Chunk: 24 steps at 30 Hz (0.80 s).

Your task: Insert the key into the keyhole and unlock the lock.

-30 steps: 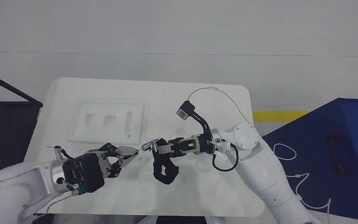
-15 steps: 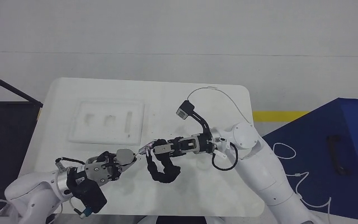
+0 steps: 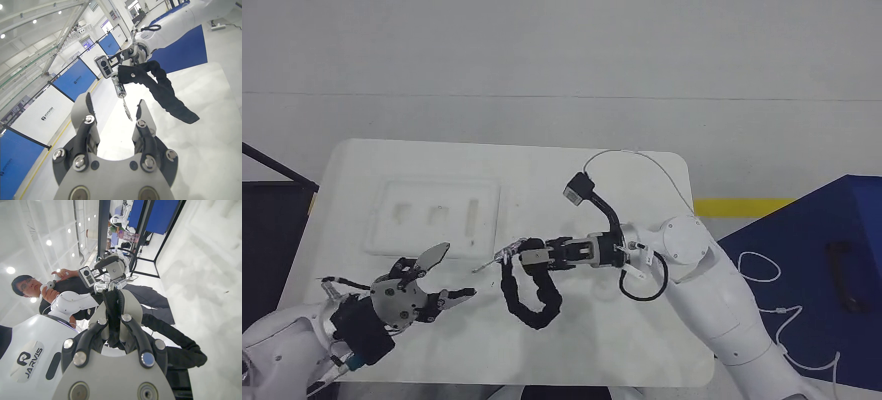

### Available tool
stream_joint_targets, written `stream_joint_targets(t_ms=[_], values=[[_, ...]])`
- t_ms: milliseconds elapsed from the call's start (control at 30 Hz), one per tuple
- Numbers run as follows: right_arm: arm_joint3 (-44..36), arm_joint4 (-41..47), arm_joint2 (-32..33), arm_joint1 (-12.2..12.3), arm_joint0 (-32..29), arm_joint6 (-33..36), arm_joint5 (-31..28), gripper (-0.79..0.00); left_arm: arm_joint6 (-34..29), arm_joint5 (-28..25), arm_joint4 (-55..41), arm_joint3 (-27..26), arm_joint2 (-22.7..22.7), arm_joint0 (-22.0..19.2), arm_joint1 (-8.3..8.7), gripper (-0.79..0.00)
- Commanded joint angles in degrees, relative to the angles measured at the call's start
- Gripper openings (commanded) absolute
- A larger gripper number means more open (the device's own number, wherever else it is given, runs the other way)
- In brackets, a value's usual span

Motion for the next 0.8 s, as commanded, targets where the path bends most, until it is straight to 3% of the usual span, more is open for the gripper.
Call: stream_joint_targets(t_ms=[0, 133, 200, 300, 433, 767], values=[[-1.1, -5.5, 0.8, 0.4, -0.6, -3.0, -0.1, -0.785, -2.2, -4.4, -7.4, 2.3, -0.6, -0.3, -0.05, 0.000], [-5.1, -16.4, 1.3, 1.1, -3.0, -8.9, 0.2, -0.785, -8.8, -16.6, -25.0, 6.1, -0.1, -1.2, 0.15, 0.000], [-7.3, -24.6, 1.3, 1.5, -4.2, -11.8, 0.6, -0.785, -13.4, -19.3, -32.3, 7.2, 0.8, -1.4, 0.35, 0.000], [-10.2, -35.1, 0.5, 2.0, -6.0, -15.8, 1.7, -0.785, -21.5, -18.2, -37.3, 6.8, 1.7, -2.8, 0.79, 0.000], [-13.5, -50.2, -1.5, 2.3, -7.7, -20.5, 4.5, -0.785, -26.9, -19.1, -41.4, 6.0, 3.4, -4.1, 0.96, 0.000], [-17.8, -80.8, -6.7, 2.7, -11.5, -28.8, 11.9, -0.785, -31.0, -19.3, -42.5, 4.7, 4.5, -4.6, 0.97, 0.000]])
